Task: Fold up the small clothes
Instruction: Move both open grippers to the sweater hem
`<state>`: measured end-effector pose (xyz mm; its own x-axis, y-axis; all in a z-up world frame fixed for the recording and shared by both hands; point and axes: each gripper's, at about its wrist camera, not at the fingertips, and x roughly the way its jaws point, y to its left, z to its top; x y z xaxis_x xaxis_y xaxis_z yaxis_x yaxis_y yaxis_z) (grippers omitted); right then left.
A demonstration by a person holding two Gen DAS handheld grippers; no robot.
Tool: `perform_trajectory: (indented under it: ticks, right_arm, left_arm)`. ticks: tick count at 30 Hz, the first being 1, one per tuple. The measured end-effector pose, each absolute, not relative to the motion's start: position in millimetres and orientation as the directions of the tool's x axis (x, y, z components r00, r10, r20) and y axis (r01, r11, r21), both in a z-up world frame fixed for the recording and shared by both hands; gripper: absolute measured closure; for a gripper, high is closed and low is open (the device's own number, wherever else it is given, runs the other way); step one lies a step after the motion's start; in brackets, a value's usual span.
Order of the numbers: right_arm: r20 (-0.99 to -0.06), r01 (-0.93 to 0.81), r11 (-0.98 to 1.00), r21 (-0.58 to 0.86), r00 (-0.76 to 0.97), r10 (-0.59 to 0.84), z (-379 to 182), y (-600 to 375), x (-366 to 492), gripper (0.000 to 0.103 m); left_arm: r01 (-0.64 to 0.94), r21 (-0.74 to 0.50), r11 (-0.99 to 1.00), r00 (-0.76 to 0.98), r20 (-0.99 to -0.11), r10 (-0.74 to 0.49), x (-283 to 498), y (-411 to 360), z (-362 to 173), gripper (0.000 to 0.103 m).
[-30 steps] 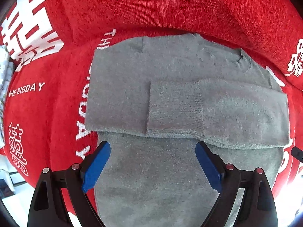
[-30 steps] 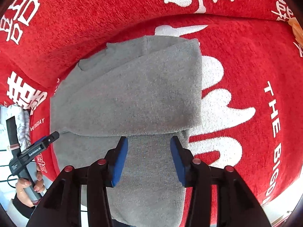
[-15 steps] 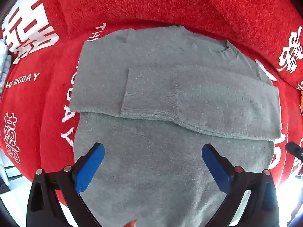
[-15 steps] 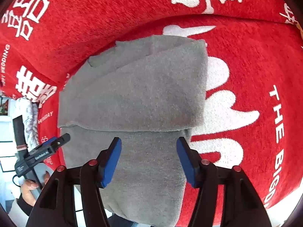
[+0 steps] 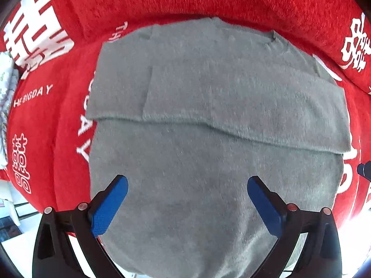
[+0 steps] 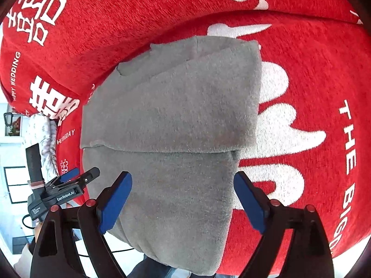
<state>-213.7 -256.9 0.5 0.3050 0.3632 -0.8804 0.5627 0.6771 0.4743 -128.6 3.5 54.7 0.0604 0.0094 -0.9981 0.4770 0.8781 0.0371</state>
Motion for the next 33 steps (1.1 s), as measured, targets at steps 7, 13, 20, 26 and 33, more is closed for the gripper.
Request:
perform_trajectory:
  ticks: [7, 13, 20, 26, 33]
  right_arm:
    - [-0.869, 0.582, 0.648, 0.492, 0.289, 0.401, -8, -253, -226, 0.011]
    - [-0.856, 0.604, 0.612, 0.510, 0.282, 0.434, -18, -236, -242, 0.012]
    - [-0.855, 0.614, 0.604, 0.508, 0.277, 0.438, -17, -204, -262, 0.012]
    - [-0.853, 0.610, 0.604, 0.513, 0.280, 0.441, -14, -175, -280, 0.011]
    - [-0.831, 0.609, 0.587, 0.533, 0.246, 0.499, -29, -140, -318, 0.011]
  left_arm:
    - [0.465, 0.020, 0.885, 0.026, -1.000, 0.009, -147, 19, 47, 0.000]
    - [0.472, 0.019, 0.881, 0.001, -1.000, 0.021, -160, 40, 38, 0.000]
    - [0.483, 0.023, 0.875, 0.017, -1.000, 0.016, -178, 70, 40, 0.000]
    - [0.474, -0.007, 0.880, -0.017, -1.000, 0.002, -194, 118, 40, 0.000]
    - [0.429, -0.033, 0.903, -0.056, -0.998, -0.010, -221, 187, 27, 0.000]
